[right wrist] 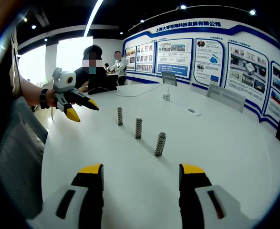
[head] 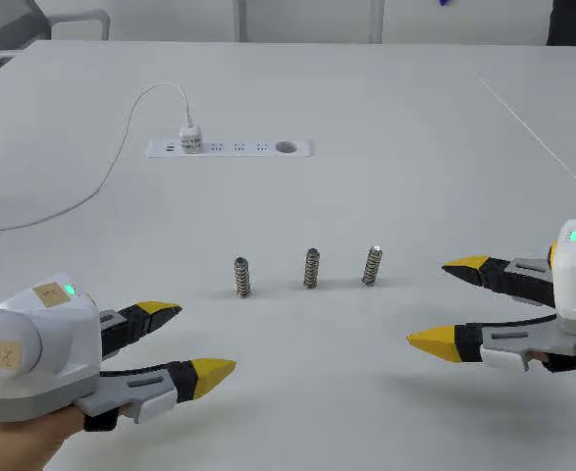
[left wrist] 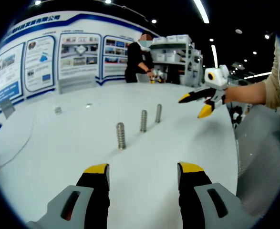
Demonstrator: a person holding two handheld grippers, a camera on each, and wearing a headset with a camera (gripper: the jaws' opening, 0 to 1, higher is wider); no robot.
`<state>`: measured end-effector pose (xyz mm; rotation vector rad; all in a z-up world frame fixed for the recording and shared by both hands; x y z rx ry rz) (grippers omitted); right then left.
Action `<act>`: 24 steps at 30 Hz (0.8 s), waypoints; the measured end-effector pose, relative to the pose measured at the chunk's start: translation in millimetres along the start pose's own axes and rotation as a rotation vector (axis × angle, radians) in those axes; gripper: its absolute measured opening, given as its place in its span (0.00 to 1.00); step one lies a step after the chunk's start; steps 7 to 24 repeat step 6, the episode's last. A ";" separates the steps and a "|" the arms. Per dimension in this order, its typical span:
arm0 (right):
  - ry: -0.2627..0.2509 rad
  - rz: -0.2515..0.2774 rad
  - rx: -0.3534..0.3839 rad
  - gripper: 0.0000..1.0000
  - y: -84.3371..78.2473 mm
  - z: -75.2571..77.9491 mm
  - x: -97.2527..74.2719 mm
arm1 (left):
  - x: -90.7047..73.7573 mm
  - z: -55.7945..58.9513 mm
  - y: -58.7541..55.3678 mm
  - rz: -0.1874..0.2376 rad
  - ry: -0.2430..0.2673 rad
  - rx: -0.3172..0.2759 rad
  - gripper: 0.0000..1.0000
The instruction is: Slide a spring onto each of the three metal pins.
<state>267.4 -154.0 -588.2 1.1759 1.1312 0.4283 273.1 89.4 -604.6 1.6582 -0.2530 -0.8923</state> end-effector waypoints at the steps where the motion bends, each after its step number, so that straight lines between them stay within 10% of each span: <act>1: 0.000 -0.001 0.002 0.65 -0.5 -0.1 0.0 | 0.0 -0.3 0.1 0.000 0.001 -0.002 0.58; 24: -0.003 0.005 0.009 0.65 -0.9 0.4 -0.3 | 0.4 -0.7 0.4 -0.001 0.001 -0.003 0.58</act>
Point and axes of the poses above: the centre of the closed fingertips' face, and the gripper's own axes: x roughly forward along the fingers, z roughly to its right, y roughly out of its top, the point moved 2 cm from there along -x, roughly backward along the fingers, and after that the axes turned 14 degrees about y, right-handed, at the moved point
